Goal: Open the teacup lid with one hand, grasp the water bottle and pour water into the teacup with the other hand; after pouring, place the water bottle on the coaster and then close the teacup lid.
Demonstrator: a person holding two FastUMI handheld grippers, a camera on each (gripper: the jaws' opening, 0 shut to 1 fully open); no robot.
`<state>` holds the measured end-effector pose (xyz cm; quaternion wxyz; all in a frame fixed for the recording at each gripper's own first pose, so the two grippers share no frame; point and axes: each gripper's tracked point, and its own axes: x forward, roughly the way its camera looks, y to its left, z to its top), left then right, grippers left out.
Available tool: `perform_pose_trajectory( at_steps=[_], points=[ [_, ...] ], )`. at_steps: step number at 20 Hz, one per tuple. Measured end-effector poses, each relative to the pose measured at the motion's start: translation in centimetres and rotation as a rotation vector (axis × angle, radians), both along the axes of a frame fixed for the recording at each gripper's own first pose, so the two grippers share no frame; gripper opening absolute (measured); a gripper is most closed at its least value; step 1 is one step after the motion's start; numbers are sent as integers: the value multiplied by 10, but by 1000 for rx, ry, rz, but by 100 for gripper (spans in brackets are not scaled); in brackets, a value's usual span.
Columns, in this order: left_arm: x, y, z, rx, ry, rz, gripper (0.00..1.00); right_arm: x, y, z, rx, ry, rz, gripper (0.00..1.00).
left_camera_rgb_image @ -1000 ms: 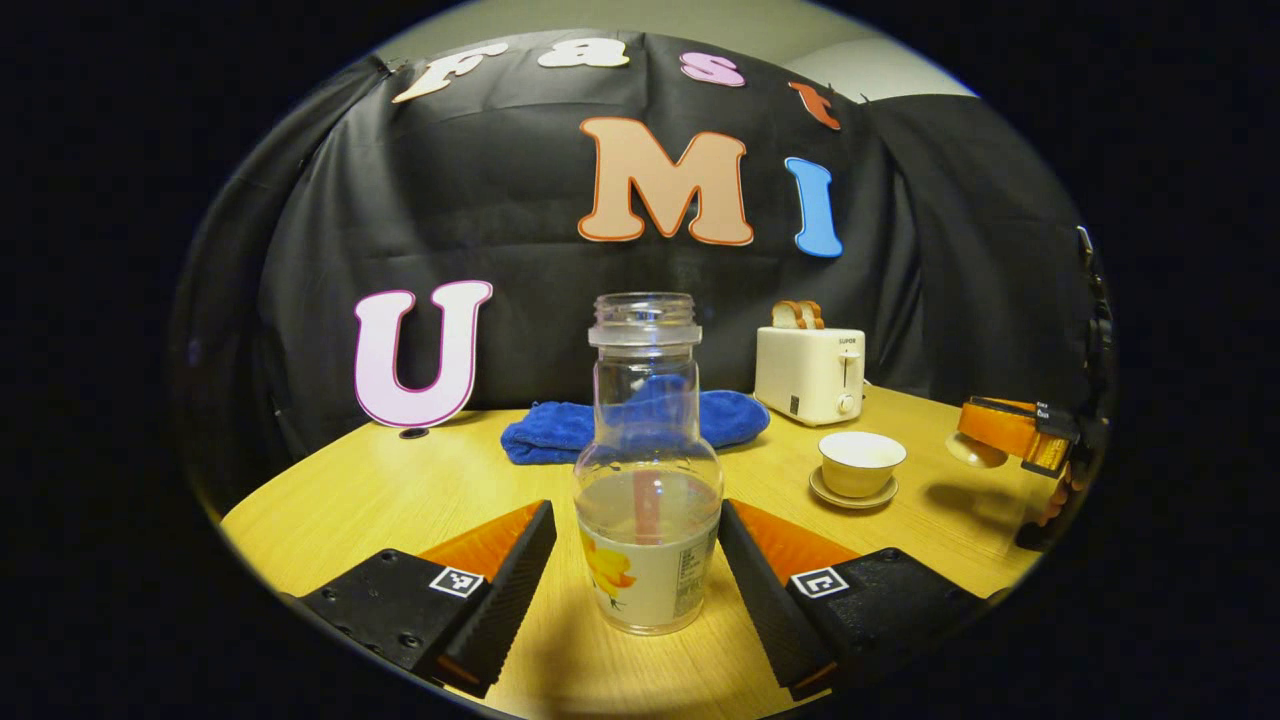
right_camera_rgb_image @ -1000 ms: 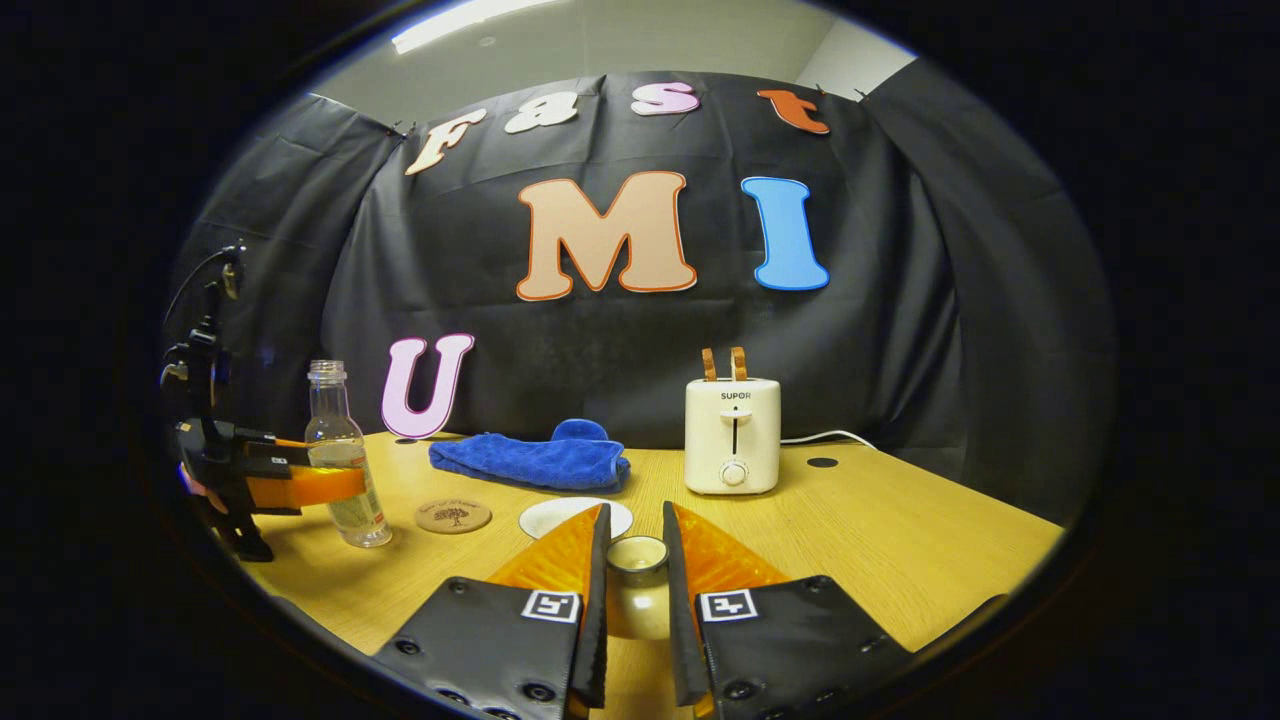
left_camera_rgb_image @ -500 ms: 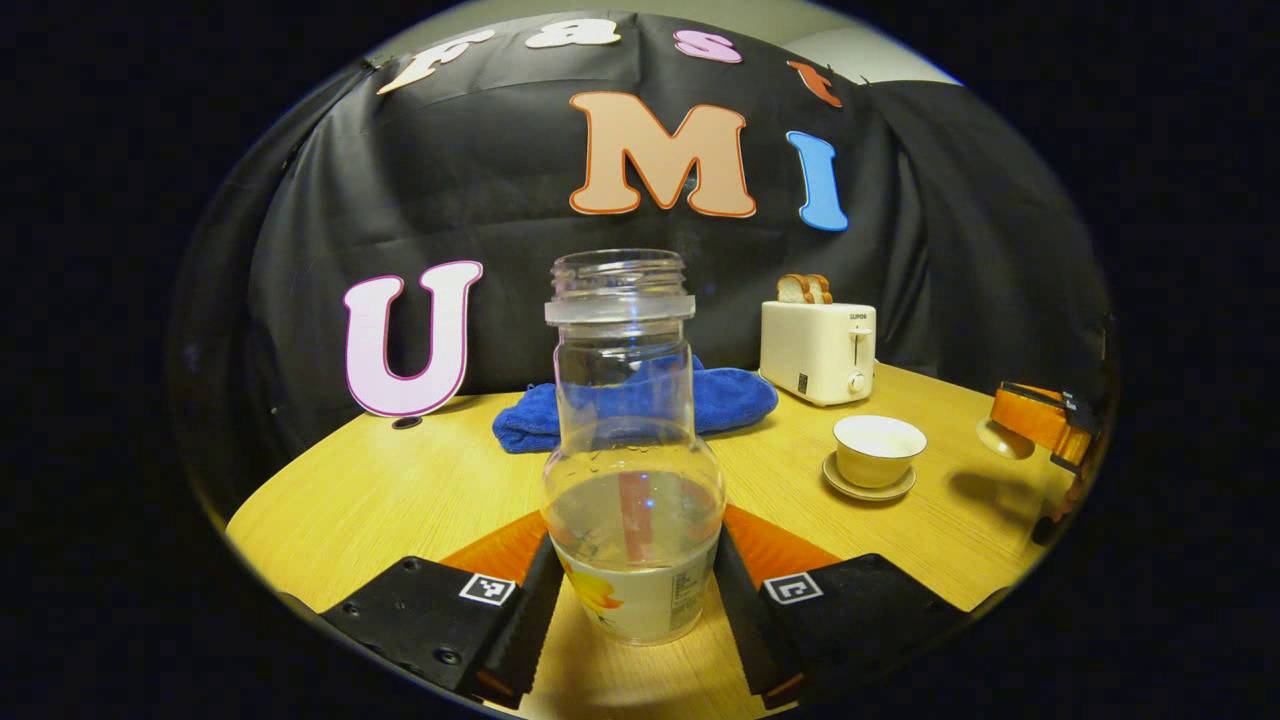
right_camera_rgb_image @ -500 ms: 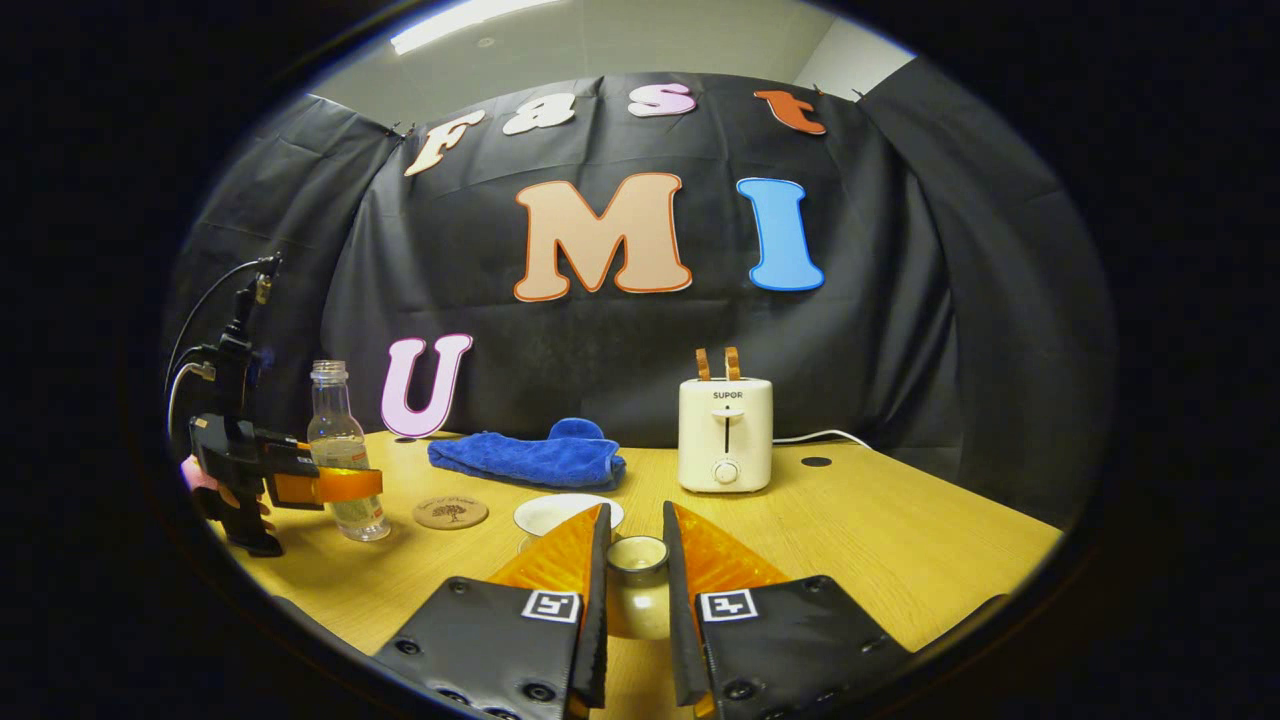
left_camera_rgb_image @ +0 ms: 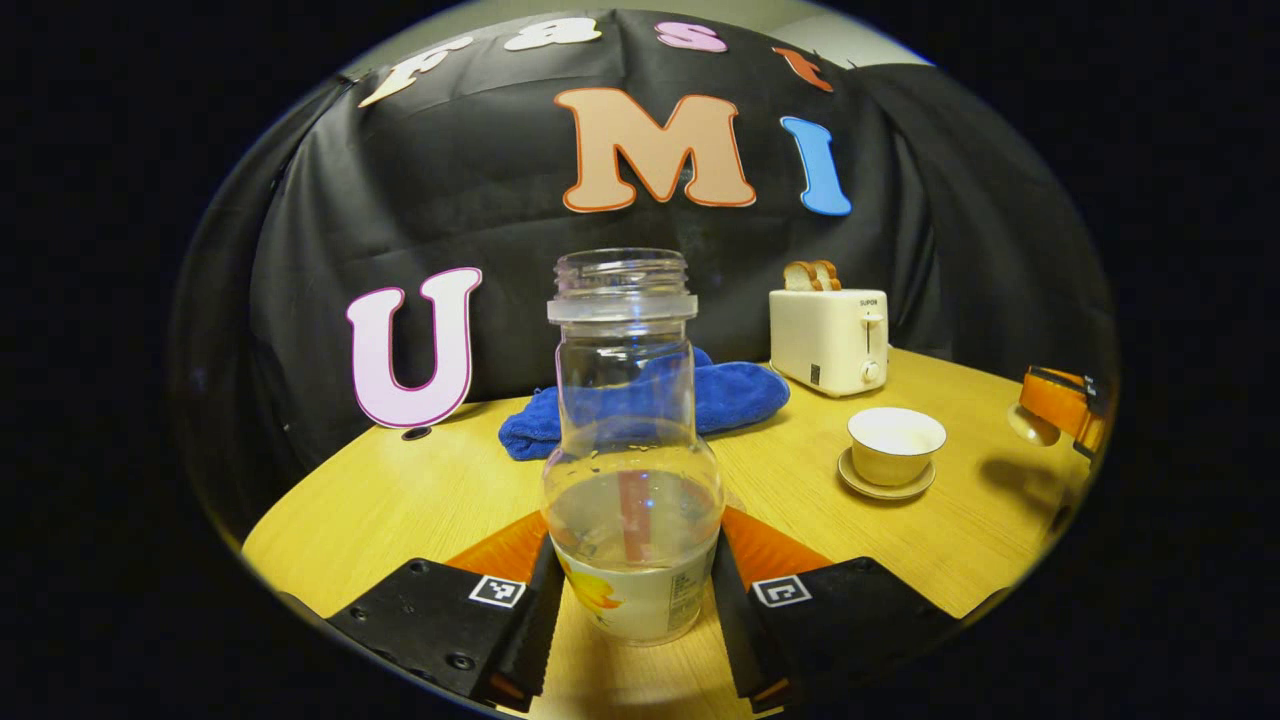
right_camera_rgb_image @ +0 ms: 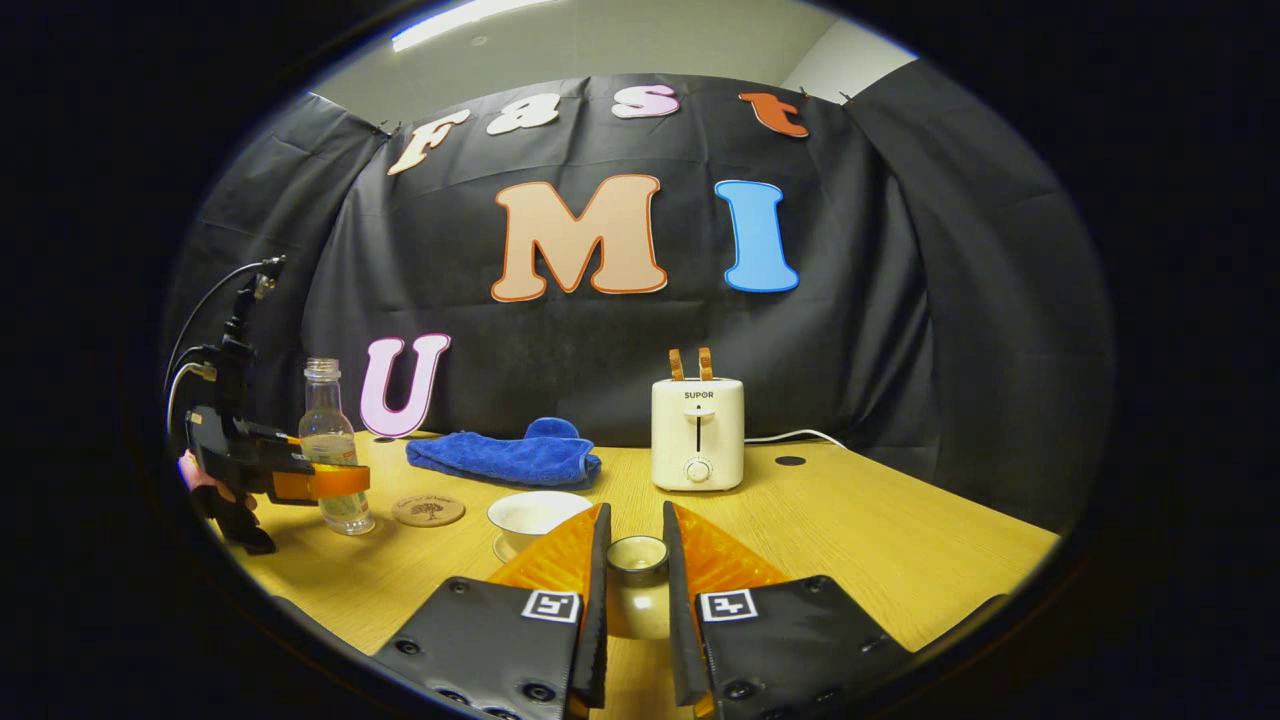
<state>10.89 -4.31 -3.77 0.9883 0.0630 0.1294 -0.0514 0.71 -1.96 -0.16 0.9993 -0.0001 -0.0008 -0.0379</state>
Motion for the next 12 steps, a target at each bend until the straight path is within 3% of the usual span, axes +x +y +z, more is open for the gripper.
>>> perform_pose_trajectory(
  at_steps=[8,12],
  points=[
    [25,7,10,375,69,37,66,-3,-10,0,-1,1,-18,29],
    [29,2,9,575,119,6,66,-3,-25,0,-1,1,-44,29]
  ],
)
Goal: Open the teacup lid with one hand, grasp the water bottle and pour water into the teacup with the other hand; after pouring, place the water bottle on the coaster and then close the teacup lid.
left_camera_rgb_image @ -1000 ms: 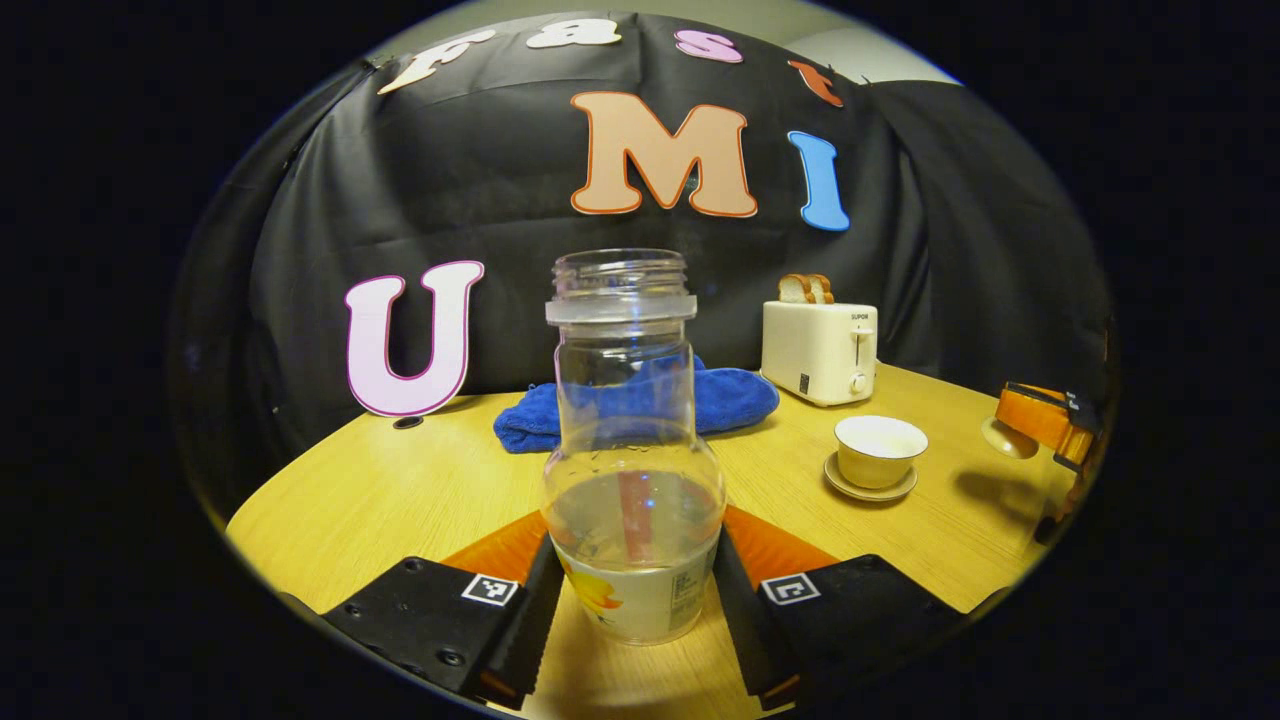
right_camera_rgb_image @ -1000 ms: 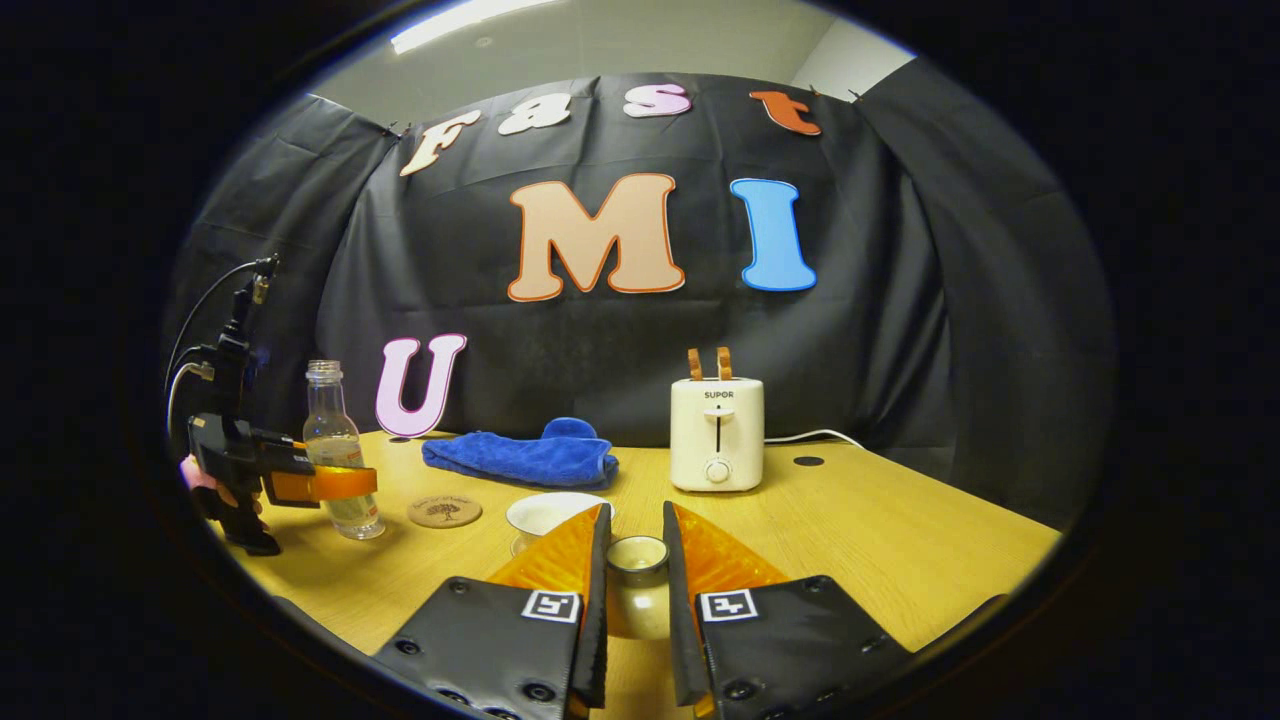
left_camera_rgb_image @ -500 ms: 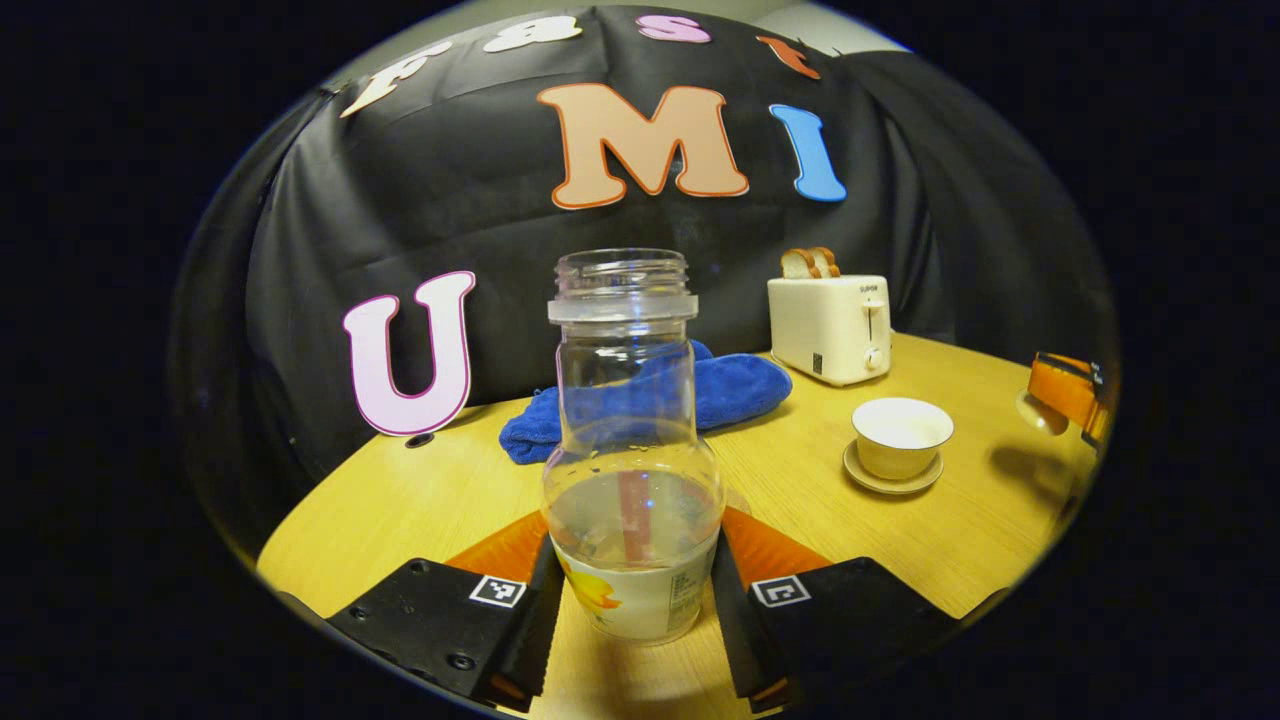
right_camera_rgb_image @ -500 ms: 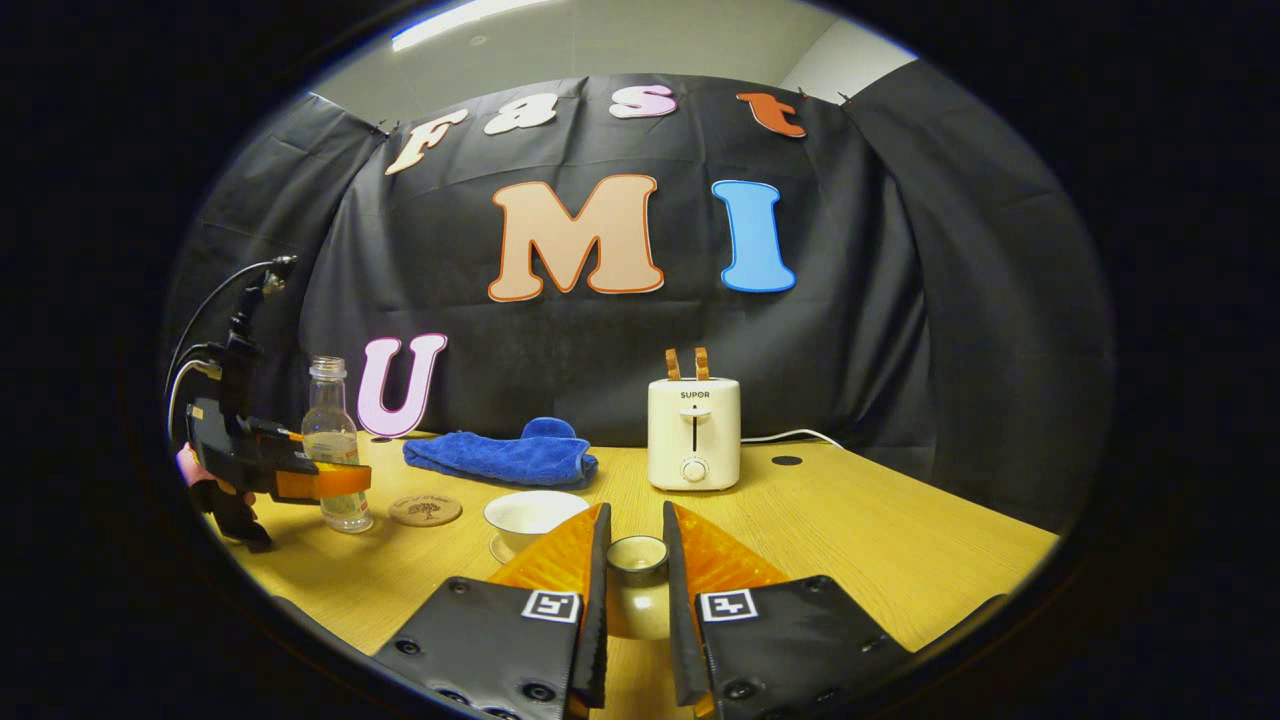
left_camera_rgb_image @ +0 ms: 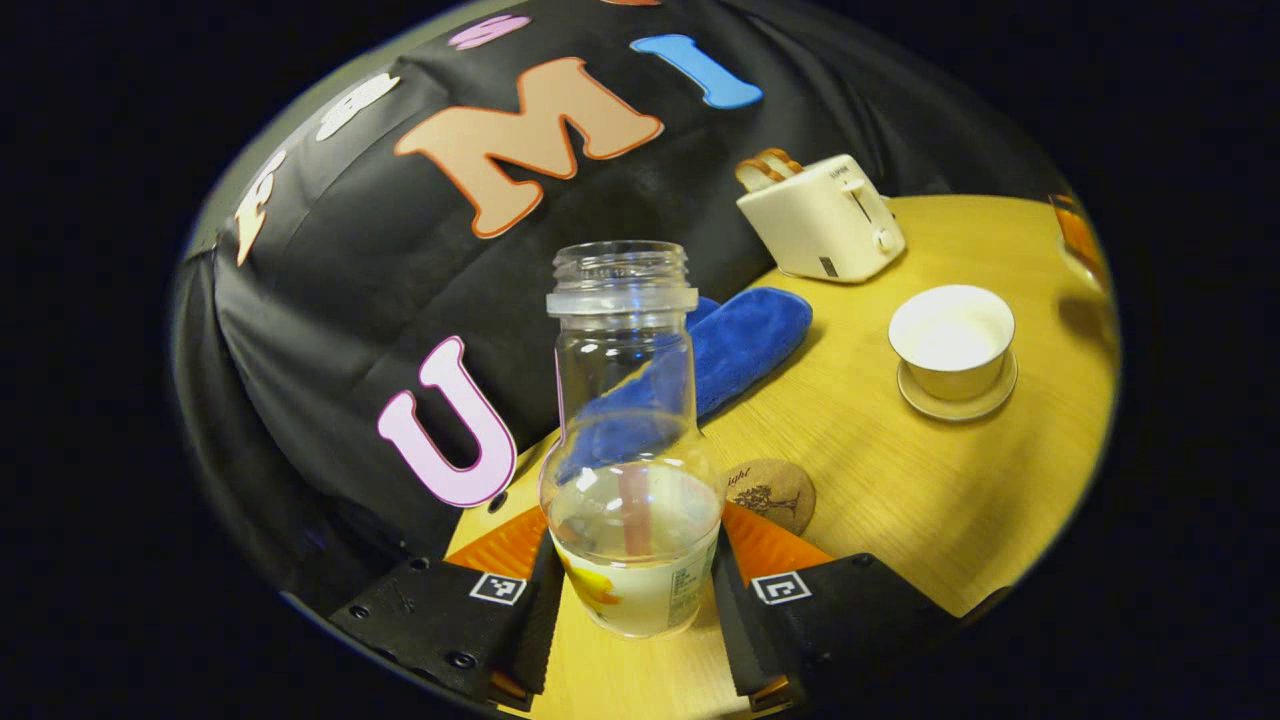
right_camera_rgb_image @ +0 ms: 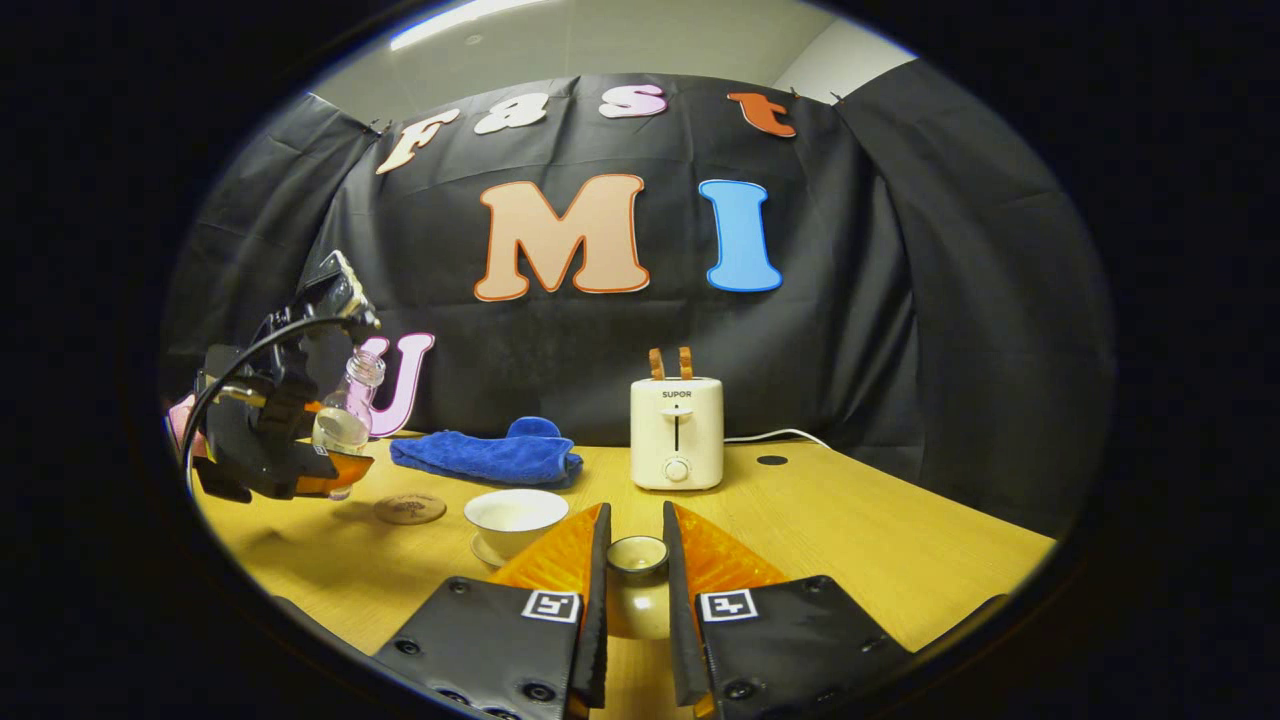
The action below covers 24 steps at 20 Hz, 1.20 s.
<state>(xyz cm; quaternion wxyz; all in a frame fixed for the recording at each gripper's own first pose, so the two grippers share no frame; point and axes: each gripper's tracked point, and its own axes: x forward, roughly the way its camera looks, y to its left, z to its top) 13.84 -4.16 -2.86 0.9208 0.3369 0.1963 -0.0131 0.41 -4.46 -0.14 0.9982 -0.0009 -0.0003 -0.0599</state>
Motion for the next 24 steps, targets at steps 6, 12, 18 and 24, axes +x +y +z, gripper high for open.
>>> perform_pose_trajectory(
  at_steps=[6,12,18,24],
  points=[
    [7,-20,7,247,18,-101,66,-3,-28,2,-2,-2,-55,29],
    [12,-37,-6,465,50,-183,66,-3,-37,2,-3,-3,-73,29],
    [22,-39,-16,622,86,-225,67,-3,-38,3,-4,-3,-73,29],
    [26,-41,-13,751,92,-256,66,-3,-39,3,-4,-4,-78,29]
  ],
)
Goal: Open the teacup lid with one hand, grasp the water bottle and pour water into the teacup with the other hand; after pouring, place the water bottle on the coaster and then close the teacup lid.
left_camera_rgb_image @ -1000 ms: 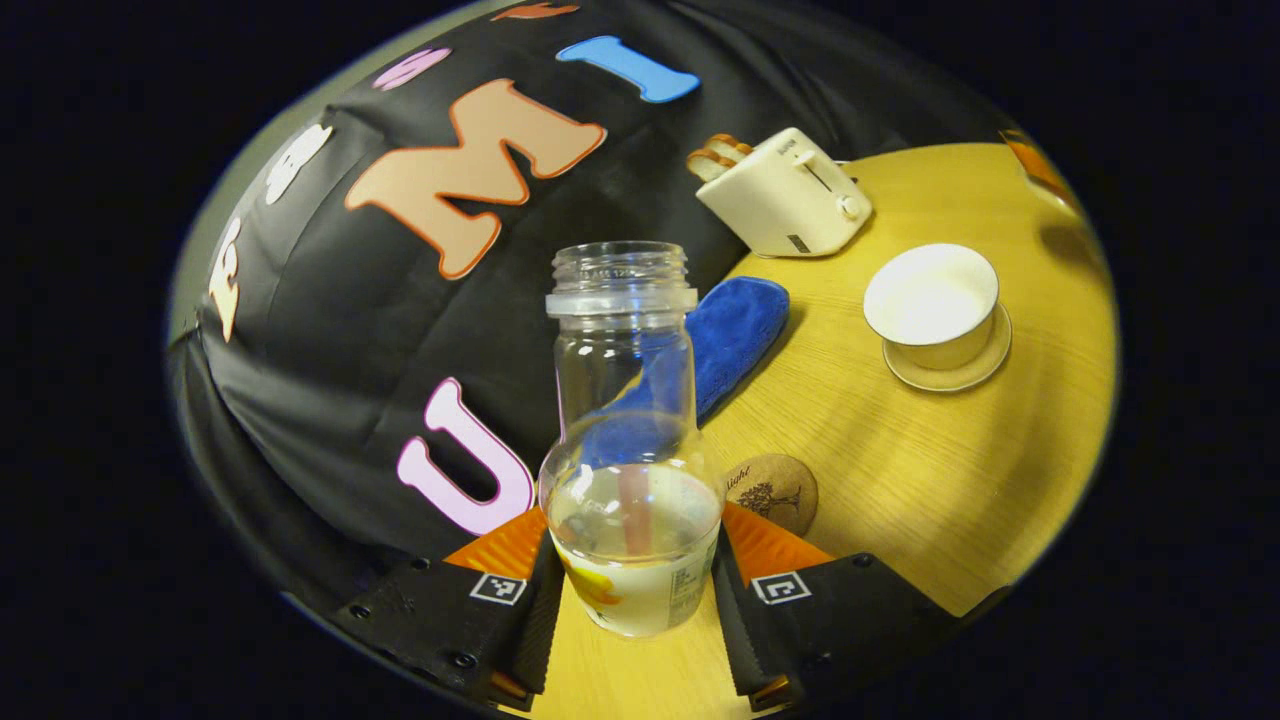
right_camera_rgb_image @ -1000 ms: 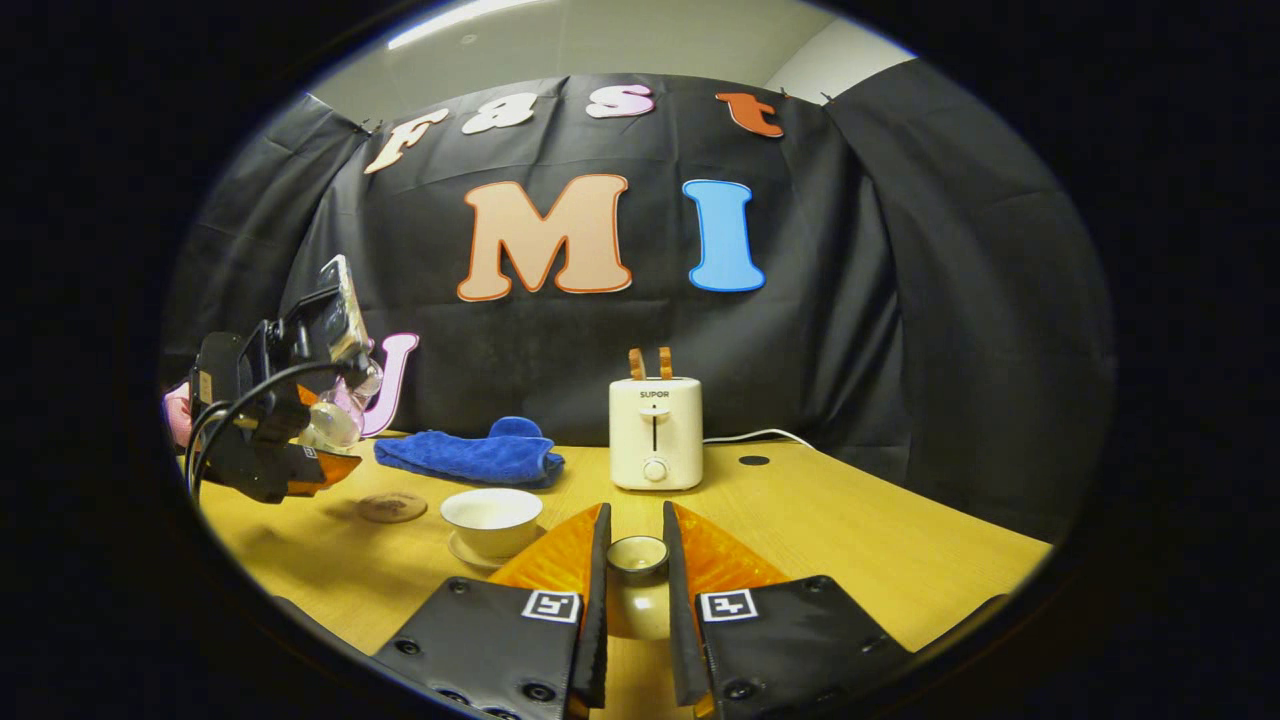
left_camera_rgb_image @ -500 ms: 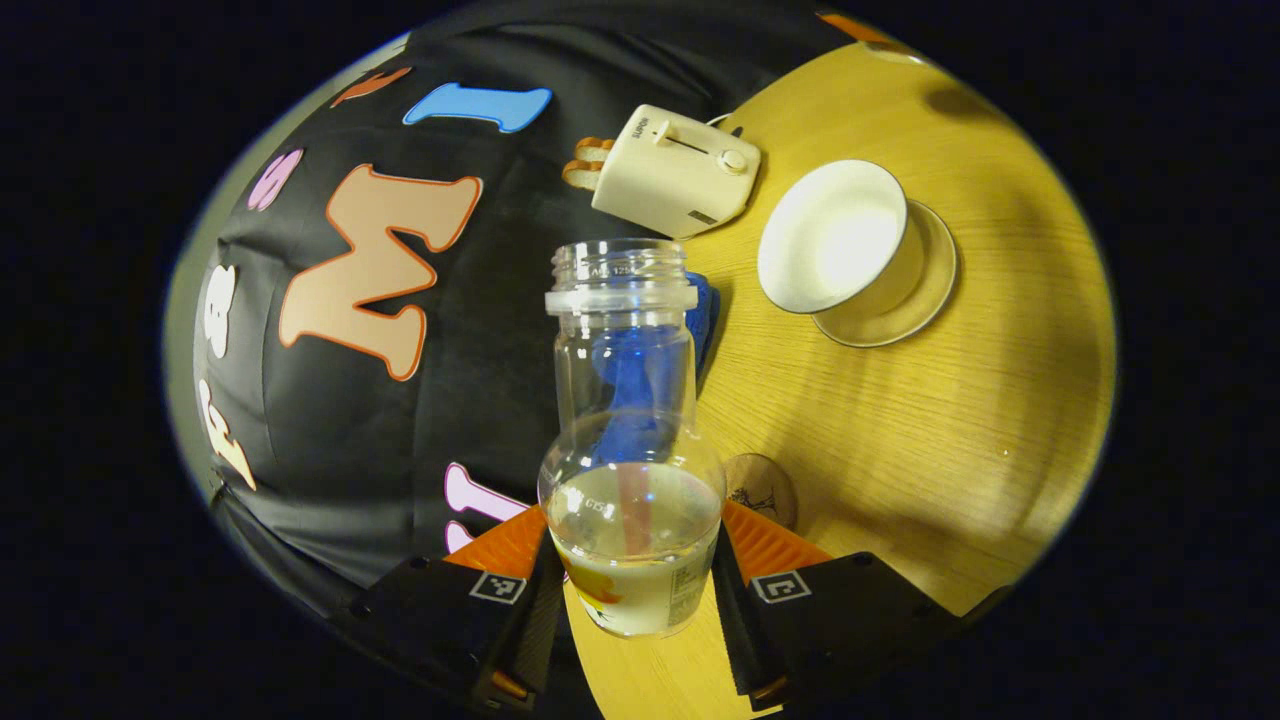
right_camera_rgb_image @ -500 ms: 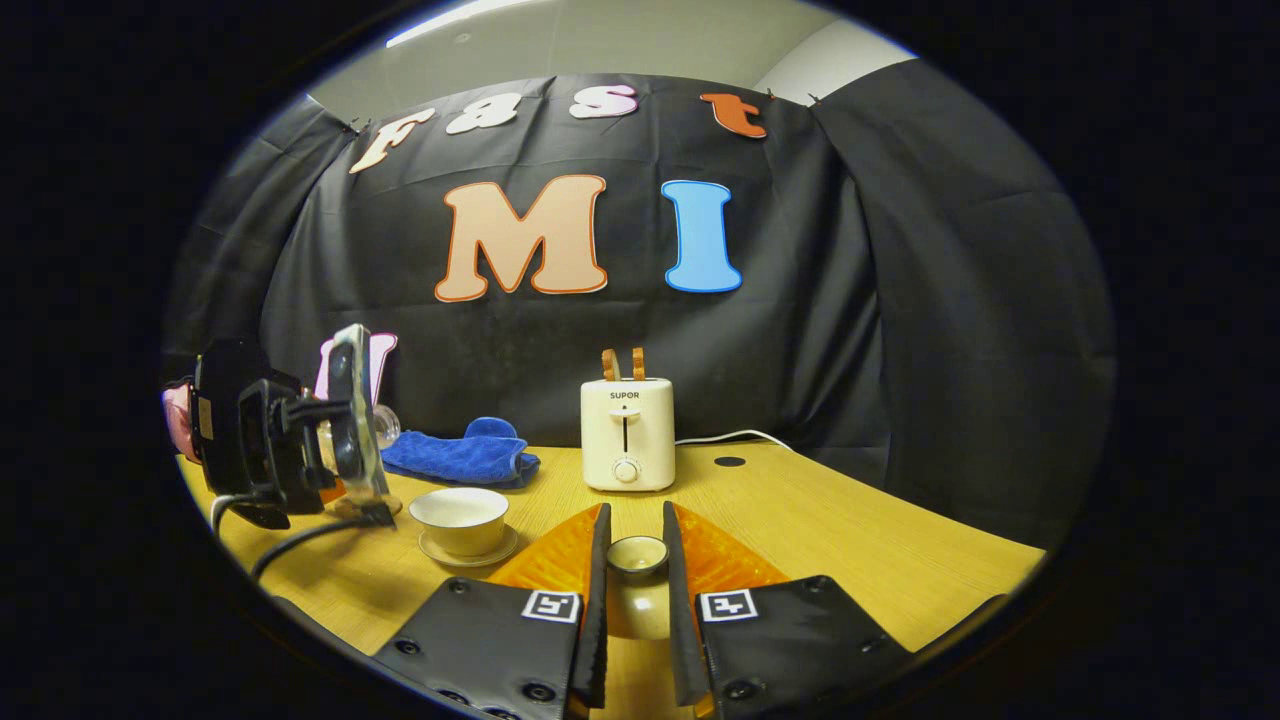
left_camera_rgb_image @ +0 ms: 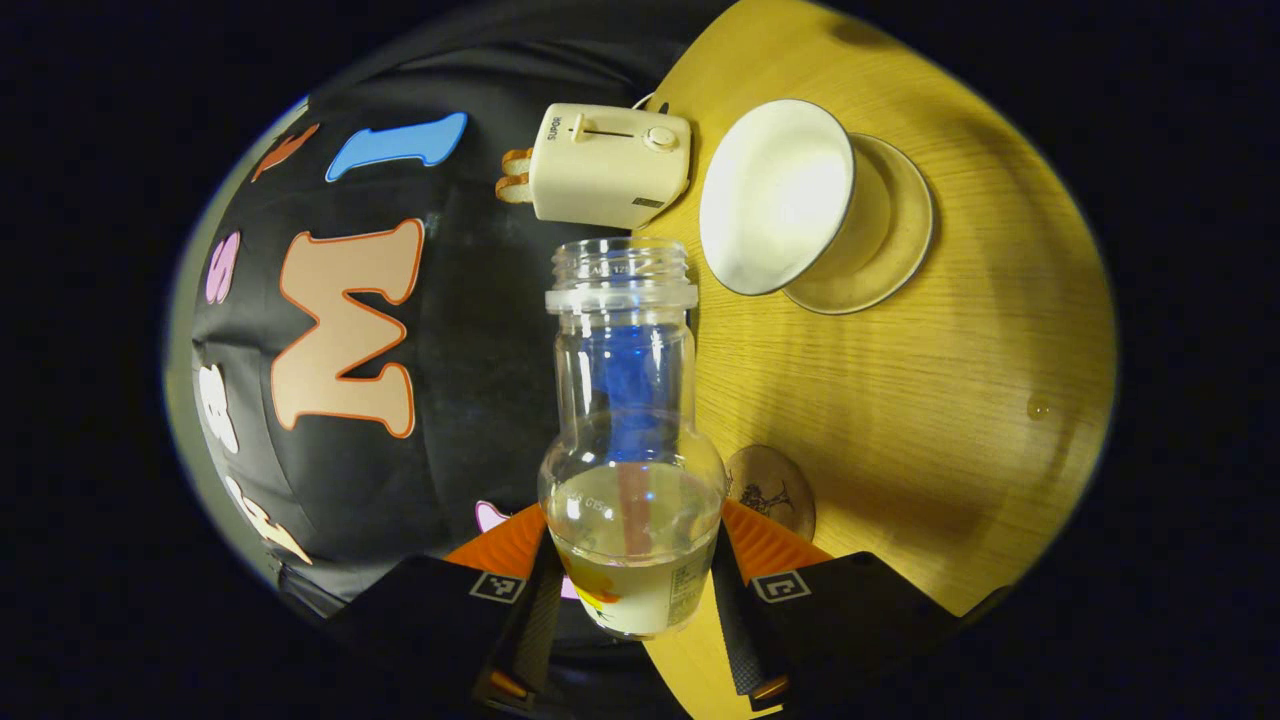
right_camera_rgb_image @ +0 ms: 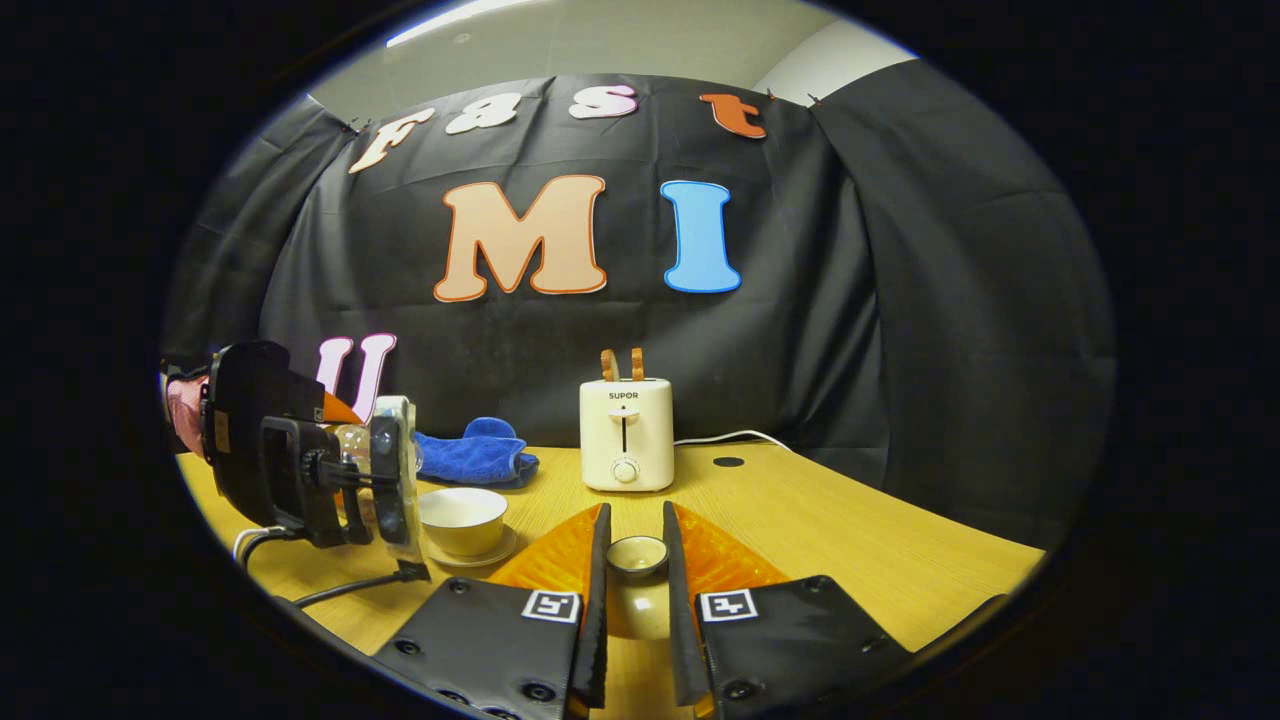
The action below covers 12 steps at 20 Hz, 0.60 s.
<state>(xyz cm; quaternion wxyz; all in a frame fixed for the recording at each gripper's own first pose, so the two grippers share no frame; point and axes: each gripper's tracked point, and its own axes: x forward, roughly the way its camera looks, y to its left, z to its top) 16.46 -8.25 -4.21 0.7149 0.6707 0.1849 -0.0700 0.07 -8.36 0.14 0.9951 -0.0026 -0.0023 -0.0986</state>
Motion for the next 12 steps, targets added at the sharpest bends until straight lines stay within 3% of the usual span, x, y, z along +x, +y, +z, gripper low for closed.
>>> perform_pose_trajectory(
  at_steps=[12],
  points=[
    [4,-1,21,197,-42,-47,66,1,0,-1,0,0,0,29]
  ],
)
